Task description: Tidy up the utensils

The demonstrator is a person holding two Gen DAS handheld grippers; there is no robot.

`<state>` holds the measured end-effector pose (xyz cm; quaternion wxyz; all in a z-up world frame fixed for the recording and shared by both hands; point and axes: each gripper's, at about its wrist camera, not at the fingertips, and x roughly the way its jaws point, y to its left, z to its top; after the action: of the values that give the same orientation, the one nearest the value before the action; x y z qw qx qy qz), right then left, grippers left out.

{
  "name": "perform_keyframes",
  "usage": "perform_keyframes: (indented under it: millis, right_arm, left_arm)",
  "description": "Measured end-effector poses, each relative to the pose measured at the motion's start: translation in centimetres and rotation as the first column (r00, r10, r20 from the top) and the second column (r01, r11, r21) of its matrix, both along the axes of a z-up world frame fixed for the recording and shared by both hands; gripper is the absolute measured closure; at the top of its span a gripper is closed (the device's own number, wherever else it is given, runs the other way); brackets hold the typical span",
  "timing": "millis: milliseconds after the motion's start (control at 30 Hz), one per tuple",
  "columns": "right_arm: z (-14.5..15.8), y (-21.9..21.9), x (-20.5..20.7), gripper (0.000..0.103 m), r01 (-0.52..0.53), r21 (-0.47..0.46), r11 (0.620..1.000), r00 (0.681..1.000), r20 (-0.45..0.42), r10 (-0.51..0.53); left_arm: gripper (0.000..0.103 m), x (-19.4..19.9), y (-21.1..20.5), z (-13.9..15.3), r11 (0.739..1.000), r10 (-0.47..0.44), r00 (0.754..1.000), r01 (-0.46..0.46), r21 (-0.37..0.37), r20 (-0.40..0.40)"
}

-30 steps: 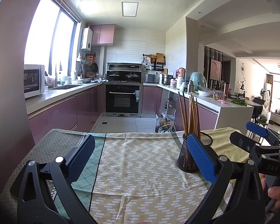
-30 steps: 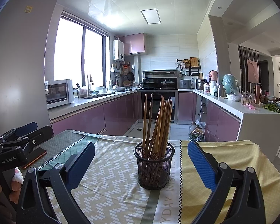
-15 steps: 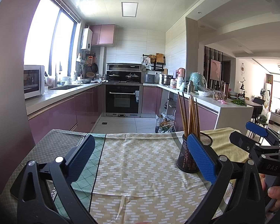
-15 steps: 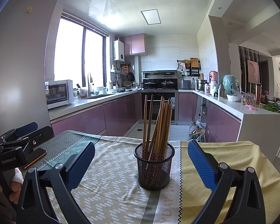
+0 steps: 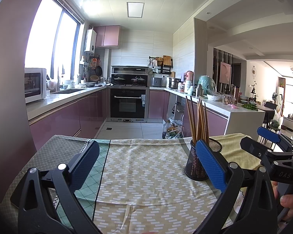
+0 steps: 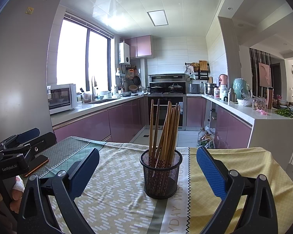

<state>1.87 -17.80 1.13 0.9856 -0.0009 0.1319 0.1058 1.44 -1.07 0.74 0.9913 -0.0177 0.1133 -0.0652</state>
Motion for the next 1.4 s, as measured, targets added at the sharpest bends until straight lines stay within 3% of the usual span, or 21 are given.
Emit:
perform_keyframes:
  millis: [1400]
  right_arm:
    - [-0.05,0.07,0.03,0.007,0.001,0.007,1.000,1.000,-0.004,-0.001]
  left_arm:
    - [0.006,-0.04,-0.60,-0.15,0.999,0.026,1.000,-0.027,0.020,0.005]
